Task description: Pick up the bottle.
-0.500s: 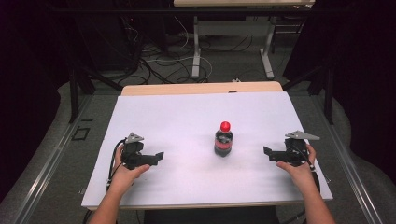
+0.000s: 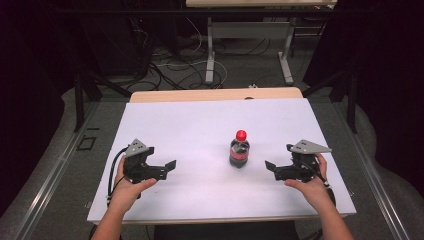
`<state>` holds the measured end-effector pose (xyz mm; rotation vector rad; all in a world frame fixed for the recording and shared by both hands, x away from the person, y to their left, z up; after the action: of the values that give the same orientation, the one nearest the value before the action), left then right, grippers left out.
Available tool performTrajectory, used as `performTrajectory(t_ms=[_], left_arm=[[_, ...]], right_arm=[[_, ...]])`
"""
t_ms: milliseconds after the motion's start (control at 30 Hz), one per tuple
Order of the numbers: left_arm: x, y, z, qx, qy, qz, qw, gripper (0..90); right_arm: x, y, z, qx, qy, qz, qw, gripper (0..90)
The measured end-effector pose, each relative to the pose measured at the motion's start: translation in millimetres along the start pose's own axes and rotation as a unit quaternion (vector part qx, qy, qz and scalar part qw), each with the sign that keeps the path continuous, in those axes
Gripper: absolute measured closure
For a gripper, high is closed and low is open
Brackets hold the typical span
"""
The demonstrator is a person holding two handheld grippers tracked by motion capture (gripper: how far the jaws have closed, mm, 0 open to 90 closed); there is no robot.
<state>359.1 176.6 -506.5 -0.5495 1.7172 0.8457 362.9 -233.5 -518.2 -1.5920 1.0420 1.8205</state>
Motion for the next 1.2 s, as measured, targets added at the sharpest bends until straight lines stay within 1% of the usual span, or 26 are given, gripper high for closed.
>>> performTrajectory(t_ms=[67,133,167,233,300,333,367,433,467,533,567,600,633,700,733,800,833,867,933,1000,1033,1067,1100,1167,1200], left_arm=[[-2.2,2.4,-0.7,0.0,-0.002,0.0,1.0,0.7],[-2.9,4.0,-1.0,-0.002,0.0,-0.002,1.0,0.7],[-3.0,4.5,-0.5,-0.001,-0.002,0.0,1.0,0.7],[-2.9,5.0,-0.4,-0.002,-0.005,0.001,1.0,0.7],[-2.2,4.3,0.4,-0.004,-0.004,0.001,1.0,0.7],[-1.5,3.9,0.8,-0.003,-0.004,0.003,1.0,0.7],[-0.6,3.5,1.5,-0.004,-0.006,0.005,1.0,0.7],[1.3,3.1,1.0,-0.002,-0.003,0.01,0.9999,0.7],[1.9,2.5,1.0,-0.003,-0.002,0.01,0.9999,0.7],[3.0,1.5,1.2,-0.002,-0.005,0.012,0.9999,0.7],[3.5,1.1,0.8,-0.001,-0.006,0.013,0.9999,0.7],[4.1,0.9,0.3,-0.002,-0.005,0.015,0.9999,0.7],[4.2,0.6,0.4,-0.001,-0.008,0.015,0.9999,0.8],[4.7,-0.1,-0.3,0.0,-0.008,0.016,0.9998,0.8],[4.8,-0.4,-0.4,0.002,-0.01,0.016,0.9998,0.8],[5.3,-0.8,-0.6,0.003,-0.009,0.018,0.9998,0.8],[5.3,-1.0,-0.7,0.003,-0.01,0.018,0.9998,1.0],[5.3,-1.0,-0.9,0.004,-0.01,0.018,0.9998,1.4],[5.4,-0.7,-2.2,0.004,-0.008,0.022,0.9997,1.9],[5.2,-0.6,-3.4,0.004,-0.011,0.024,0.9997,2.6],[4.8,-0.6,-3.9,0.004,-0.012,0.022,0.9997,2.9],[4.5,-0.8,-5.0,0.007,-0.011,0.023,0.9997,3.5],[4.2,-0.9,-6.2,0.009,-0.013,0.024,0.9996,3.8],[3.4,-2.3,-9.3,0.015,-0.018,0.023,0.9995,4.0],[3.2,-2.8,-11.4,0.017,-0.022,0.025,0.9993,4.5]], right_arm=[[-1.7,-9.1,8.7,-0.009,0.005,0.007,0.9999,0.0],[-2.6,-19.8,15.2,-0.019,0.012,0.006,0.9997,0.0],[-2.1,-26.2,19.0,-0.026,0.01,0.005,0.9996,0.0],[-0.8,-39.3,24.6,-0.035,0.018,0.006,0.9992,0.7],[1.4,-51.7,30.6,-0.042,0.015,0.011,0.999,1.8],[2.4,-58.0,32.1,-0.042,0.019,0.011,0.9989,2.5],[3.6,-63.9,34.2,-0.044,0.017,0.012,0.9988,2.8],[6.1,-74.4,36.3,-0.046,0.016,0.011,0.9988,4.4],[7.2,-78.9,37.1,-0.048,0.014,0.009,0.9987,6.8],[9.7,-86.8,37.3,-0.044,0.006,0.006,0.999,11.6],[10.5,-90.1,37.9,-0.048,-0.001,0.003,0.9988,12.2],[11.7,-92.0,38.3,-0.051,-0.004,0.012,0.9986,13.7],[12.8,-95.5,39.1,-0.051,-0.004,0.005,0.9987,14.9],[15.7,-100.6,40.5,-0.053,0.002,0.009,0.9986,17.2],[16.8,-101.9,40.6,-0.057,0.006,0.016,0.9983,20.1],[17.0,-103.5,43.1,-0.07,-0.001,0.016,0.9974,27.0],[16.7,-103.0,43.3,-0.07,0.002,0.024,0.9972,27.7],[16.0,-104.1,43.4,-0.067,0.004,0.017,0.9976,28.0],[15.4,-104.1,43.5,-0.067,0.006,0.016,0.9976,28.4],[15.2,-102.3,43.0,-0.072,0.01,0.027,0.997,28.7],[14.7,-102.3,43.2,-0.071,0.013,0.022,0.9972,28.9],[14.4,-101.9,43.5,-0.076,0.01,0.019,0.9969,28.9],[14.0,-99.7,44.3,-0.08,0.001,0.024,0.9965,29.0],[12.5,-95.2,49.5,-0.092,-0.001,0.025,0.9954,29.1],[11.4,-91.7,52.9,-0.098,0.01,0.03,0.9946,29.1]])
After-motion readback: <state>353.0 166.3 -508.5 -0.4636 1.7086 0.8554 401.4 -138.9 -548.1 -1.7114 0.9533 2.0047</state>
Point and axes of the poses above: each handheld gripper's, and its own axes: y roughly backward along the jaws, x roughly out of its underside, z roughly to its left, the point moved 5 cm from there along -y, roughly forward along the jaws, and after that the axes turned 15 degrees about -z, right-handed, at the moved point
